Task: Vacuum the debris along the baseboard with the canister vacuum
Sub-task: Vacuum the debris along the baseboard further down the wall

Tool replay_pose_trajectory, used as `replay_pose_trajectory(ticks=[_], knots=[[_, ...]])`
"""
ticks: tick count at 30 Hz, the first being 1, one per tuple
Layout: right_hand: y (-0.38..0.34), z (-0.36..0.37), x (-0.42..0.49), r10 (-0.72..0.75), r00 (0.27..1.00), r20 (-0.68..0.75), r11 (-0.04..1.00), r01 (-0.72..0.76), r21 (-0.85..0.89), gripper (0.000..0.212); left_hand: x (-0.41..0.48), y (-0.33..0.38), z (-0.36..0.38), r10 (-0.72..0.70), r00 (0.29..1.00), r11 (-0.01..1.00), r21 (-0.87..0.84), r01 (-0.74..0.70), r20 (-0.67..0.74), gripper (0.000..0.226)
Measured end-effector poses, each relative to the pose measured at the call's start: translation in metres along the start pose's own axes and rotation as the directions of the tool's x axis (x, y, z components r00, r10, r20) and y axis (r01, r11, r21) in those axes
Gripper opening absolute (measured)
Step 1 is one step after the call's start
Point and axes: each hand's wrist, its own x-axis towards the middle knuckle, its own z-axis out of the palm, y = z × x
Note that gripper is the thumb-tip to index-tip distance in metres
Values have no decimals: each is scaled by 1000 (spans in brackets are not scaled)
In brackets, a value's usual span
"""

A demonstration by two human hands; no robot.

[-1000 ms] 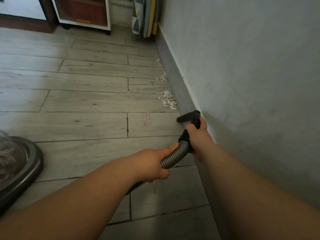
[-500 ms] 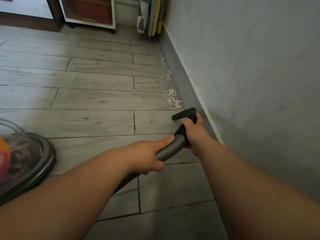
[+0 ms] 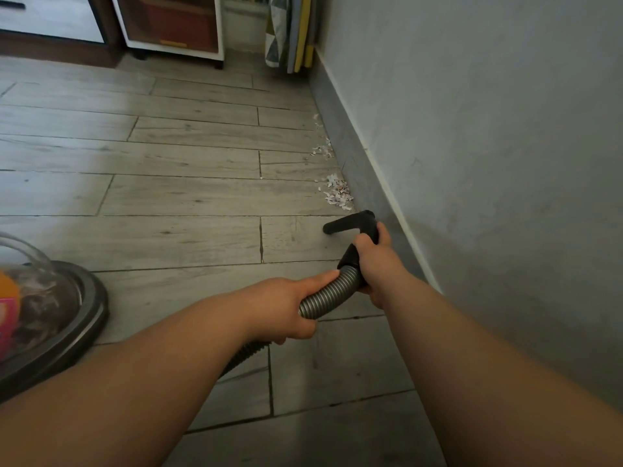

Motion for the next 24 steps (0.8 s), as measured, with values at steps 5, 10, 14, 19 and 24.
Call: replay_pose_trajectory(ticks=[5,10,14,19,24], knots=[[5,-12,7,-8,995,-100,1000,6,-19,68,17,7,13,-1,1000,999,-47,1,4,87],[9,-25,15,-55,990,-130,997,48,-53,69,32,14,22,-13,1000,999,-35,13,9,87],[10,-27,22,-72,991,-112,995,64,-73,70,40,14,24,-22,1000,1000,-23,22,0,88],[4,-22,37,-64,995,-79,993,56,-107,70,49,9,18,-44,999,999,-32,43,-28,88],[-6,-18,48,-62,997,-54,992,55,-118,71,59,10,7,-71,997,997,-18,71,-30,89]])
